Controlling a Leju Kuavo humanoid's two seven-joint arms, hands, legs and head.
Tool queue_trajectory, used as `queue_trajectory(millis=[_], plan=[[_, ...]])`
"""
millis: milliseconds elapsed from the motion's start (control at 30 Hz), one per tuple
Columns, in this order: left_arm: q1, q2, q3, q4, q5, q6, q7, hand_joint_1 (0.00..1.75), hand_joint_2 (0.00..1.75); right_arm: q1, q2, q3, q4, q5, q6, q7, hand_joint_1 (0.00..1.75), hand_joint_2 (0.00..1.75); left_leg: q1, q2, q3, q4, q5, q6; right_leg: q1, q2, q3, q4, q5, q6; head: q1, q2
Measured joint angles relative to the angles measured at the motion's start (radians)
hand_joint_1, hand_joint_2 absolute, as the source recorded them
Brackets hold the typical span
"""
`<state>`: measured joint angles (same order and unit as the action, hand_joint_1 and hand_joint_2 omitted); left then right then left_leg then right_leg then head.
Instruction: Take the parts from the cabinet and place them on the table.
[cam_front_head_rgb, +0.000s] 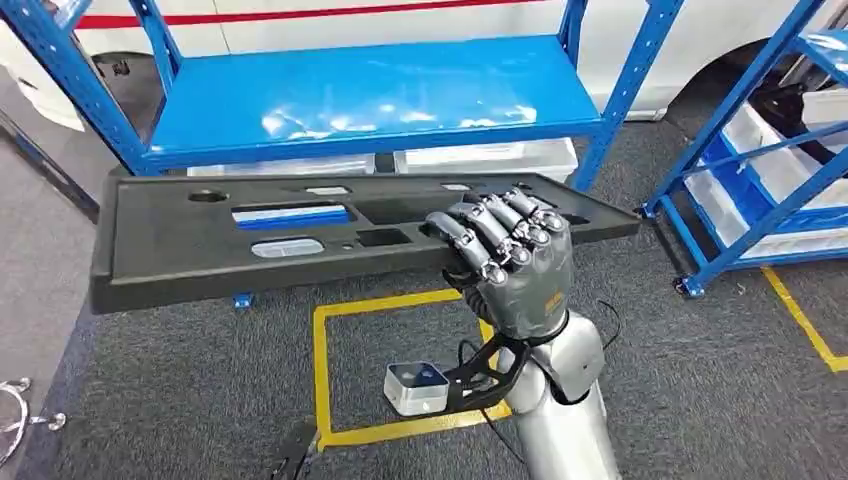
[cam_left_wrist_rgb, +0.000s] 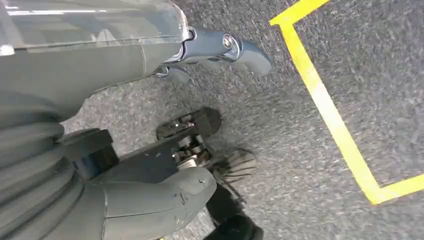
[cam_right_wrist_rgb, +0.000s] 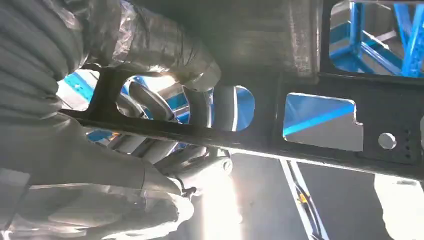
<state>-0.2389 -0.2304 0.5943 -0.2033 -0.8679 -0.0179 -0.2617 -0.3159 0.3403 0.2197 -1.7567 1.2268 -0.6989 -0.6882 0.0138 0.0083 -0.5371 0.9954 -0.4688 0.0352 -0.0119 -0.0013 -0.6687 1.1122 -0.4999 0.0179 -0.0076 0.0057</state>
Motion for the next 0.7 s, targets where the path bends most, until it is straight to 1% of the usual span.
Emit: queue_trajectory(millis=[33, 67, 100, 133, 167, 200, 233, 267, 300, 333, 367, 400, 433, 467, 500, 533, 600, 633, 667, 700], plan=[[0.0, 0.0, 0.0, 0.0, 0.0, 0.0, 0.0, 0.0, 1.75, 0.0, 0.0, 0.0, 0.0, 0.0, 0.0, 0.0, 1.75, 1.75, -0.003, 0.001, -0.008, 0.001, 0.003, 0.003, -0.001, 0.001, -0.027, 0.072, -0.047, 0.001, 0.0, 0.0], [0.0, 0.0, 0.0, 0.0, 0.0, 0.0, 0.0, 0.0, 1.75, 0.001, -0.002, 0.0, 0.0, 0.0, 0.0, 0.0, 1.75, 1.75, -0.005, 0.001, -0.016, 0.003, 0.008, 0.005, -0.002, 0.001, -0.052, 0.145, -0.084, 0.002, 0.0, 0.0], [0.001, 0.0, 0.0, 0.0, 0.0, 0.0, 0.0, 0.0, 1.75, 0.001, -0.002, 0.0, 0.0, 0.0, 0.0, 0.0, 1.75, 1.75, -0.006, 0.002, -0.025, 0.006, 0.012, 0.006, -0.002, 0.0, -0.069, 0.203, -0.105, 0.004, 0.0, 0.0], [0.001, 0.0, 0.0, 0.0, 0.0, 0.0, 0.0, 0.0, 1.75, 0.001, -0.002, 0.0, 0.0, 0.0, 0.0, 0.0, 1.75, 1.75, -0.007, 0.002, -0.034, 0.011, 0.015, 0.005, -0.002, 0.0, -0.065, 0.218, -0.096, 0.004, 0.0, 0.0], [0.001, 0.0, 0.0, 0.0, 0.0, 0.0, 0.0, 0.0, 1.75, 0.001, -0.002, 0.0, 0.0, 0.0, 0.0, 0.0, 1.75, 1.75, -0.007, 0.002, -0.042, 0.016, 0.017, 0.003, -0.002, 0.0, -0.041, 0.189, -0.07, 0.003, 0.0, 0.0], [0.001, 0.0, 0.0, 0.0, 0.0, 0.0, 0.0, 0.0, 1.75, 0.001, -0.002, 0.0, 0.0, 0.0, 0.0, 0.0, 1.75, 1.75, -0.007, 0.002, -0.048, 0.022, 0.018, 0.003, -0.002, 0.0, 0.001, 0.127, -0.035, 0.001, 0.0, 0.0], [0.001, 0.0, 0.0, 0.0, 0.0, 0.0, 0.0, 0.0, 1.75, 0.001, -0.002, 0.0, 0.0, 0.001, 0.0, 0.0, 1.75, 1.75, -0.007, 0.001, -0.053, 0.027, 0.018, 0.002, -0.001, 0.0, 0.055, 0.04, 0.002, -0.004, 0.0, 0.0], [0.001, 0.0, 0.0, 0.0, 0.0, 0.0, 0.0, 0.0, 1.75, 0.0, -0.002, 0.0, 0.0, 0.002, 0.0, 0.0, 1.75, 1.75, -0.007, 0.001, -0.057, 0.032, 0.018, 0.0, 0.0, 0.0, 0.094, -0.037, 0.006, -0.012, 0.0, 0.0], [-0.001, -0.002, 0.0, 0.0, 0.0, 0.0, 0.0, 0.0, 1.75, 0.0, -0.002, 0.0, 0.0, 0.003, 0.0, 0.0, 1.75, 1.75, -0.012, 0.001, -0.065, 0.036, 0.022, -0.007, 0.009, 0.001, 0.109, -0.056, -0.002, -0.015, 0.0, 0.0], [0.0, -0.002, 0.0, 0.0, 0.0, 0.0, 0.0, 0.0, 1.75, 0.0, -0.002, 0.0, 0.0, 0.005, 0.0, 0.0, 1.75, 1.75, -0.01, 0.001, -0.068, 0.035, 0.029, -0.016, 0.009, 0.002, 0.107, -0.065, 0.001, -0.017, 0.0, 0.0], [0.0, -0.002, 0.0, 0.0, 0.0, 0.0, 0.0, 0.0, 1.75, 0.0, -0.002, 0.0, 0.0, 0.006, 0.0, 0.0, 1.75, 1.75, -0.009, 0.001, -0.068, 0.033, 0.032, -0.021, 0.011, 0.002, 0.104, -0.065, 0.004, -0.019, 0.0, 0.0], [0.0, -0.002, 0.0, 0.0, 0.0, -0.001, 0.0, 0.0, 1.75, 0.0, -0.002, 0.0, 0.0, 0.007, 0.0, 0.0, 1.75, 1.75, -0.009, 0.001, -0.068, 0.03, 0.036, -0.026, 0.012, 0.002, 0.103, -0.066, 0.004, -0.02, -0.001, 0.0], [0.0, -0.002, 0.0, 0.0, 0.0, -0.001, 0.0, 0.0, 1.75, 0.0, -0.002, 0.0, 0.0, 0.009, 0.0, 0.0, 1.75, 1.75, -0.015, 0.0, -0.068, 0.031, 0.039, -0.031, 0.005, 0.0, 0.103, -0.079, 0.011, -0.03, -0.001, 0.0], [0.0, -0.002, 0.0, 0.0, 0.0, -0.001, 0.0, 0.0, 1.75, 0.0, -0.001, 0.0, 0.0, 0.011, 0.0, 0.0, 1.75, 1.75, -0.011, -0.003, -0.078, 0.044, 0.011, -0.036, -0.001, -0.006, 0.104, -0.087, 0.021, -0.041, 0.0, 0.0], [0.0, -0.002, 0.0, 0.0, 0.0, -0.001, 0.0, 0.0, 1.75, -0.001, 0.0, 0.0, 0.0, 0.011, 0.0, 0.0, 1.75, 1.75, -0.01, -0.004, -0.093, 0.085, -0.03, -0.039, -0.002, -0.007, 0.099, -0.089, 0.027, -0.05, -0.002, 0.0], [0.0, -0.002, 0.0, 0.0, 0.0, -0.001, 0.0, 0.0, 1.75, -0.001, 0.001, 0.0, 0.0, 0.012, 0.0, 0.0, 1.75, 1.75, -0.007, -0.004, -0.121, 0.166, -0.081, -0.044, -0.001, -0.008, 0.091, -0.088, 0.032, -0.051, -0.001, 0.0], [0.001, -0.002, 0.0, 0.0, 0.0, -0.001, 0.0, 0.0, 1.75, -0.001, 0.001, 0.0, 0.0, 0.012, 0.0, 0.0, 1.75, 1.75, -0.003, -0.004, -0.162, 0.294, -0.143, -0.053, 0.0, -0.01, 0.076, -0.084, 0.041, -0.052, -0.001, 0.0], [0.002, -0.002, 0.0, 0.0, 0.0, -0.001, 0.0, 0.0, 1.75, -0.001, 0.001, 0.0, 0.0, 0.012, 0.0, 0.0, 1.75, 1.75, -0.001, -0.004, -0.165, 0.324, -0.146, -0.056, 0.0, -0.01, 0.067, -0.081, 0.046, -0.05, -0.001, 0.0], [0.002, -0.002, 0.0, 0.0, 0.0, -0.001, 0.0, 0.0, 1.75, -0.001, 0.001, 0.0, 0.0, 0.012, 0.0, 0.0, 1.75, 1.75, 0.002, -0.004, -0.146, 0.305, -0.124, -0.059, -0.002, -0.01, 0.058, -0.077, 0.049, -0.049, -0.001, 0.0], [0.002, -0.001, 0.0, 0.0, 0.0, 0.0, 0.0, 0.0, 1.75, -0.001, 0.001, 0.0, 0.0, 0.012, 0.0, 0.0, 1.75, 1.75, 0.004, -0.004, -0.106, 0.244, -0.088, -0.06, -0.003, -0.01, 0.049, -0.071, 0.053, -0.045, -0.001, 0.0]])
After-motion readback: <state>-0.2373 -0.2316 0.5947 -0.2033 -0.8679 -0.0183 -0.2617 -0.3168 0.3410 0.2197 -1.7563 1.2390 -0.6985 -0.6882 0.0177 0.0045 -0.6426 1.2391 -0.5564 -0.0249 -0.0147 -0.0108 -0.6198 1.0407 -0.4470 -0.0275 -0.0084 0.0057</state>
